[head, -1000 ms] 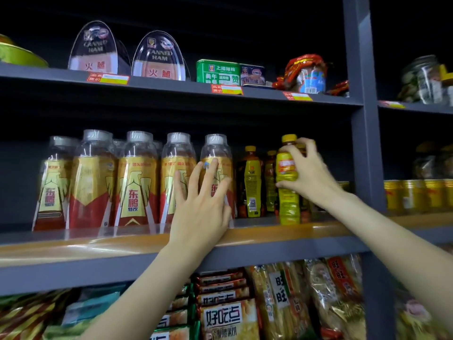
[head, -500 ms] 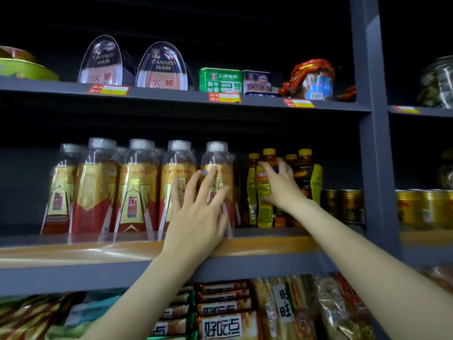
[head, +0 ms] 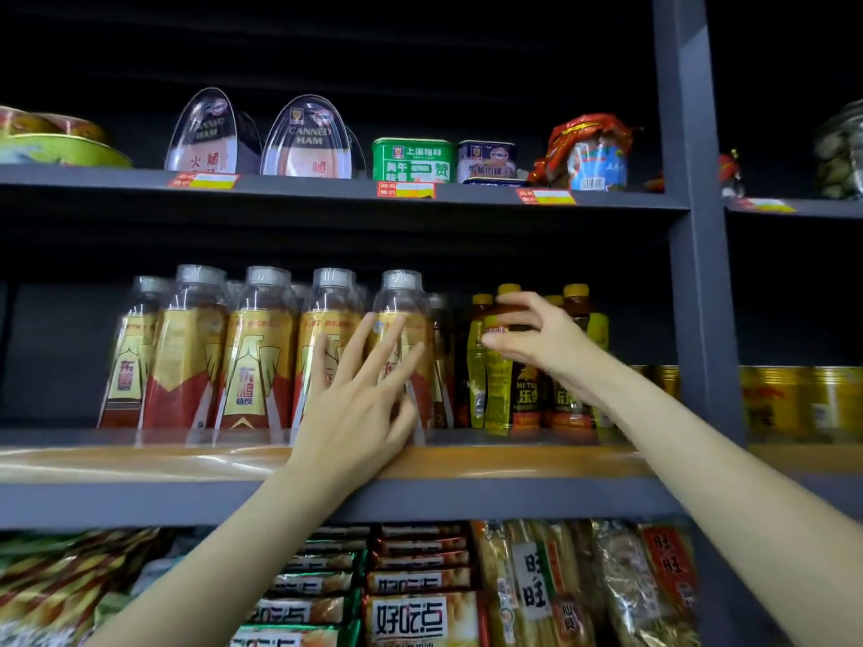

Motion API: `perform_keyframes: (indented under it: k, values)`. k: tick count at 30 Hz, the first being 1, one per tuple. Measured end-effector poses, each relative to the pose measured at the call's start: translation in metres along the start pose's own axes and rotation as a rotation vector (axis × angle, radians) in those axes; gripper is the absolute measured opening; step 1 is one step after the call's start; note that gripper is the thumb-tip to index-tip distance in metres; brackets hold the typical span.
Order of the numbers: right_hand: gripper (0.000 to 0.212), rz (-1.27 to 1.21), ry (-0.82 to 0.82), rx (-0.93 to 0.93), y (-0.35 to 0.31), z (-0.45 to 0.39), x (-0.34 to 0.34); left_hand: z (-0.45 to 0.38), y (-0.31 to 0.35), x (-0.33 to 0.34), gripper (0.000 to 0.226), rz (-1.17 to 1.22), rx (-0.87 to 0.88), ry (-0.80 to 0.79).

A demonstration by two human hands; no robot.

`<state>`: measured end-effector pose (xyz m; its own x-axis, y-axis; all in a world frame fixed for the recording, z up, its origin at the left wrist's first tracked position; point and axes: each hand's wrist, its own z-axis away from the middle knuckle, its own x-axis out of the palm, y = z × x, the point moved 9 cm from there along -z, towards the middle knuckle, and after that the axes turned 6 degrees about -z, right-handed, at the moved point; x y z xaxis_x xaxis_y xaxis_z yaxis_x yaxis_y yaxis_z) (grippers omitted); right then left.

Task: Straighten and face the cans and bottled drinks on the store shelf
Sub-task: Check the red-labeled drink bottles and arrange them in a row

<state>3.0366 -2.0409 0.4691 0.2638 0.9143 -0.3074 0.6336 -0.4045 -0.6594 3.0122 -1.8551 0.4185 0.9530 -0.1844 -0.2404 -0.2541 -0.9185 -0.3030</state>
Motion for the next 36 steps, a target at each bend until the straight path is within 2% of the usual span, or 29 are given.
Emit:
perform_keyframes:
  k: [1,3,5,8,12,17,22,28,30,33,36]
  values:
    - [0.075,-0.082,-0.073,0.042,0.001,0.001,0.014,0.000,-0.004,0.000,0.058,0.002,-0.042,-0.004]
    - [0.085,-0.089,-0.195,0.094,0.005,0.004,0.046,0.002,-0.011,0.000,0.064,-0.001,-0.125,-0.011]
    - [0.091,-0.166,-0.248,0.133,0.009,0.004,0.072,0.003,-0.017,0.000,0.067,-0.016,-0.192,-0.022]
    - [0.096,-0.172,-0.223,0.124,0.009,-0.001,0.088,0.004,-0.023,0.000,0.067,0.002,-0.262,-0.055]
    - [0.102,-0.172,-0.226,0.171,0.016,-0.001,0.091,0.004,-0.022,0.000,0.064,0.013,-0.247,-0.060]
    - [0.096,0.004,-0.213,0.148,0.013,0.004,0.100,0.003,-0.020,0.000,0.065,0.012,-0.238,-0.057]
    - [0.094,0.000,-0.048,0.136,0.011,0.009,0.082,0.003,-0.023,0.001,0.065,0.017,-0.257,-0.064]
    - [0.088,0.333,0.236,-0.198,-0.036,0.054,0.014,0.001,-0.023,0.000,0.063,-0.006,-0.252,-0.078]
    - [0.087,0.356,0.348,-0.267,-0.051,0.073,-0.006,0.003,-0.023,0.002,0.064,-0.011,-0.246,-0.113]
    - [0.085,0.254,0.477,-0.238,-0.063,0.095,-0.037,0.002,-0.021,-0.005,0.064,-0.007,-0.227,-0.140]
    - [0.081,-0.110,0.426,-0.096,-0.065,0.103,-0.049,0.005,-0.009,-0.025,0.059,0.130,-0.155,-0.074]
